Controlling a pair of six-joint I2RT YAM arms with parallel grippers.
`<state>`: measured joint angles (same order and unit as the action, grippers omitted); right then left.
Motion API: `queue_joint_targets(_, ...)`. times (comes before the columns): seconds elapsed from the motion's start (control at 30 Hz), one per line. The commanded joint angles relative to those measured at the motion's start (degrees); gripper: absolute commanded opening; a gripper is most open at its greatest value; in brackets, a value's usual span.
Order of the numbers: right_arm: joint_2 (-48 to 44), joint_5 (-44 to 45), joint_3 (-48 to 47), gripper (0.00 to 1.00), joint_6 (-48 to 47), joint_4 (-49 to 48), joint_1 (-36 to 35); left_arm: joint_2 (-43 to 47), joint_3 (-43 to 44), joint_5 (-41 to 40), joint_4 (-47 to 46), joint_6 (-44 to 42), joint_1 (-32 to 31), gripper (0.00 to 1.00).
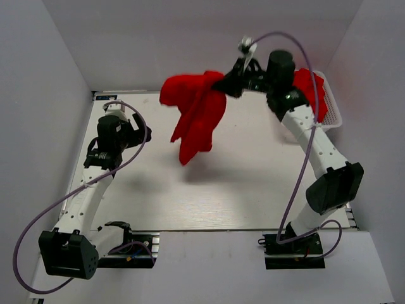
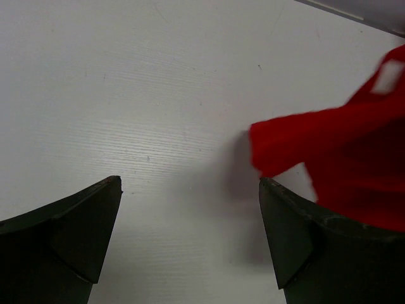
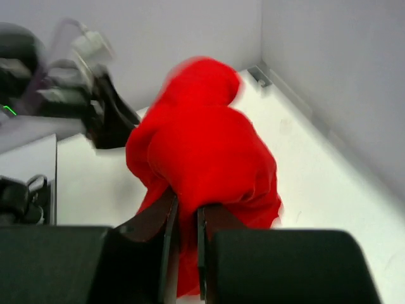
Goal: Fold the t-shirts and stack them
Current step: Move the tshirt to the center of the board
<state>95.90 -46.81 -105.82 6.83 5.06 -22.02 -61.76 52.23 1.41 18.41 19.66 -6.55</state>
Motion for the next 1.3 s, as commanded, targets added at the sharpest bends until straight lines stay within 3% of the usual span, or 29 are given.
queue_joint_targets(0.0, -4.3, 8.6, 19.8, 0.00, -1.1, -7.2, 1.4, 2.6, 0.0, -3.5, 2.7, 2.8, 0.2, 1.00)
queue_joint_targets(0.03, -5.2, 14.8, 23.3, 0.06, -1.0, -8.6, 1.5, 2.6, 0.0, -3.5, 2.7, 2.8, 0.2, 1.00)
queue_joint_targets(0.1, -6.7, 19.8, 31.7, 0.35, -0.8, -10.6, 1.5, 2.6, 0.0, -4.0, 3.3, 2.8, 0.2, 1.00)
queue_joint_targets(0.13, -6.6, 23.9, 35.6, 0.74, -0.2, -9.5, 1.5, 1.9, 0.0, -4.9, 4.0, 3.4, 0.2, 1.00)
queue_joint_targets(0.23, -4.7, 31.9, 34.5, 0.90, 0.5, -1.5, 1.8, 0.0, 0.0, -4.9, 4.5, 4.0, 0.2, 1.00)
queue_joint_targets(0.33, -5.5, 35.5, 34.8, 0.90, 0.6, 1.7, 1.7, -1.7, 0.0, -2.5, 5.1, 4.0, -0.3, 1.00)
queue_joint_targets(0.53, -11.6, 40.7, 40.7, 0.90, 2.6, 4.9, 1.1, -7.0, -5.1, 16.3, -2.4, -1.9, -2.4, 1.00)
queue_joint_targets(0.63, -10.8, 42.4, 41.0, 0.90, 3.1, 8.5, 0.5, -11.4, -5.7, 16.3, -2.4, -2.5, -5.9, 1.00)
queue_joint_targets(0.87, -11.6, 48.7, 45.0, 0.90, 9.2, 6.8, 0.7, -18.6, -5.2, 12.7, -0.5, -2.5, -18.1, 1.00)
queue_joint_targets(1.03, -10.3, 53.0, 44.2, 0.90, 12.8, 6.3, 0.8, -22.5, -6.6, 7.7, 2.9, -0.6, -24.8, 0.86)
queue_joint_targets(1.27, -7.0, 55.1, 41.9, 0.90, 14.4, 6.5, 0.8, -27.4, -6.8, 2.7, 4.2, 3.5, -30.8, 0.80)
